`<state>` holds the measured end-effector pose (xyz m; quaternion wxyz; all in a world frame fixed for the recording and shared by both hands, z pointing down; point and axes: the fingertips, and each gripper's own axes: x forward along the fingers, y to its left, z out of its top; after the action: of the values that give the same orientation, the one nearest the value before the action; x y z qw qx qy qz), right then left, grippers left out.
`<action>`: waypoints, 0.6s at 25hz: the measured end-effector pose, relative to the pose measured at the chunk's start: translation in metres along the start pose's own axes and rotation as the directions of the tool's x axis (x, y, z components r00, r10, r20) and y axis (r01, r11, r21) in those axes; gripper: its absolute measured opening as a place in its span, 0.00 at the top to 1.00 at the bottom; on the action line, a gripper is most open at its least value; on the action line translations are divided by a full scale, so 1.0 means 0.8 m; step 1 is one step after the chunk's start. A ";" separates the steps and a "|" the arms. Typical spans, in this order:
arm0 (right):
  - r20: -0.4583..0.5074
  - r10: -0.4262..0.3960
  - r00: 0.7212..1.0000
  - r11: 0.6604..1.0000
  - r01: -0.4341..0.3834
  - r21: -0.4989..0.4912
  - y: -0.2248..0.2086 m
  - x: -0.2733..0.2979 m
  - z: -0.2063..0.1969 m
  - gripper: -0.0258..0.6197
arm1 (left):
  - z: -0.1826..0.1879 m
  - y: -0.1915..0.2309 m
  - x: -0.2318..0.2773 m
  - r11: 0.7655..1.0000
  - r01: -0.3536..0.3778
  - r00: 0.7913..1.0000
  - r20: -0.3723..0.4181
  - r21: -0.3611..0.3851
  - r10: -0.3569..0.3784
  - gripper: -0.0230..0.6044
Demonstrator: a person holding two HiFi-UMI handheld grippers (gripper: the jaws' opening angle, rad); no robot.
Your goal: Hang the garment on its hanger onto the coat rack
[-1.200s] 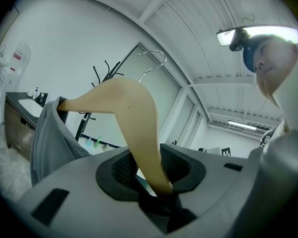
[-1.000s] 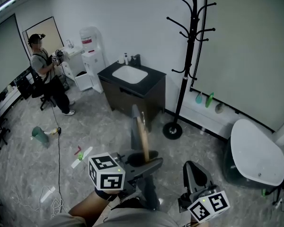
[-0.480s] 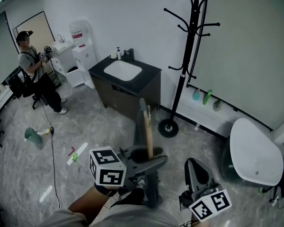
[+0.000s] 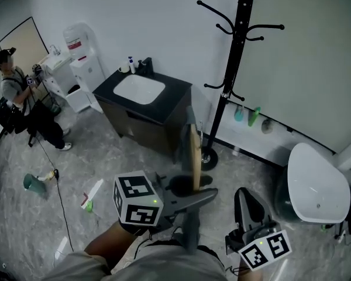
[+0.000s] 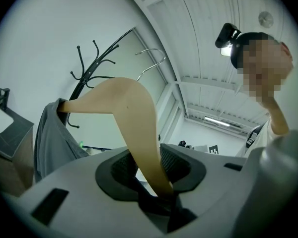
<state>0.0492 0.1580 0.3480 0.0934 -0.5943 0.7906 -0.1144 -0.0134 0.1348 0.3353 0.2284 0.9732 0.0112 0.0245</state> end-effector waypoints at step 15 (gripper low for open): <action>-0.008 0.039 0.999 0.999 -0.038 0.009 -0.076 0.188 0.022 0.94 | 0.085 0.181 0.027 0.997 0.032 0.995 -0.098 0.072 -0.025 0.75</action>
<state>0.0687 -0.0040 0.3474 0.0953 -0.5781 0.8017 -0.1185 0.0134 -0.0247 0.3396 0.1921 0.9783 0.0371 0.0682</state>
